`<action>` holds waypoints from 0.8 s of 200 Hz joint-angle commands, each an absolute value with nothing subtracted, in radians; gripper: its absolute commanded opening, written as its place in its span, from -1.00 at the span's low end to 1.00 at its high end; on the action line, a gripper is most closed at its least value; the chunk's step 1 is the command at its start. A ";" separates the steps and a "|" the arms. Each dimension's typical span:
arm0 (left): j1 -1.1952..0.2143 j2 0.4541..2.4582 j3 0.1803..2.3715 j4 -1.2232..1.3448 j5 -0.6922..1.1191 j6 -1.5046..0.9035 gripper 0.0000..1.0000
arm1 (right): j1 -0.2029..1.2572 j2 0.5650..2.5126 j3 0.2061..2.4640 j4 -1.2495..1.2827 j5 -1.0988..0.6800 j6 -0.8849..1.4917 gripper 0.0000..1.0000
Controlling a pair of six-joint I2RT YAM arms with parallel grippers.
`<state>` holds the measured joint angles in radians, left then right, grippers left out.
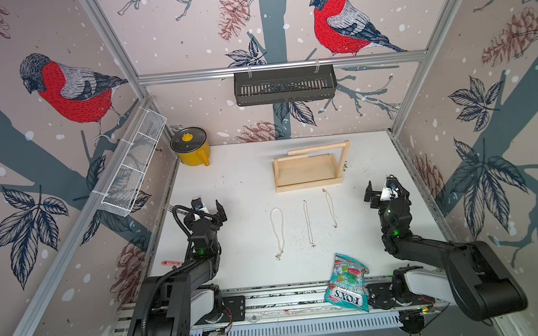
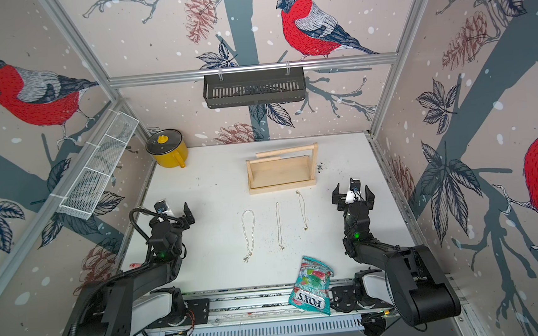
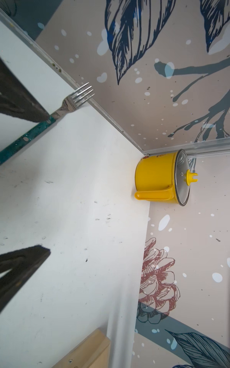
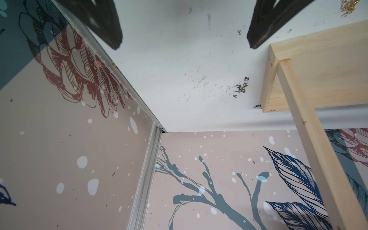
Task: Take the necklace off the jewelry display stand
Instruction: Reset both arms
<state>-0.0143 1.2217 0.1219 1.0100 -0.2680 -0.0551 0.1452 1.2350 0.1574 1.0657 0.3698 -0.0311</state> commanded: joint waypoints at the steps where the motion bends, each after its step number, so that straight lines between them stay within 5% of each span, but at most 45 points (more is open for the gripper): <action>1: 0.008 1.303 0.149 1.166 -0.169 -0.090 0.93 | 0.174 1.285 0.183 1.046 0.434 -0.079 0.98; 30: 0.011 1.562 0.154 1.461 -0.068 -0.039 0.93 | 0.230 1.358 0.232 1.033 0.503 -0.130 0.98; 52: 0.010 1.462 0.253 1.116 -0.012 -0.044 0.95 | 0.268 1.415 0.261 1.020 0.553 -0.199 0.98; 98: 0.010 1.479 0.278 1.088 0.066 -0.010 0.95 | 0.333 1.542 0.270 1.229 0.672 -0.285 0.99; 143: 0.010 1.485 0.274 1.110 0.065 -0.007 0.95 | 0.253 1.371 0.168 1.210 0.508 -0.187 0.99; 160: 0.011 1.487 0.275 1.108 0.064 -0.010 0.95 | 0.172 1.274 0.115 1.221 0.316 -0.027 0.99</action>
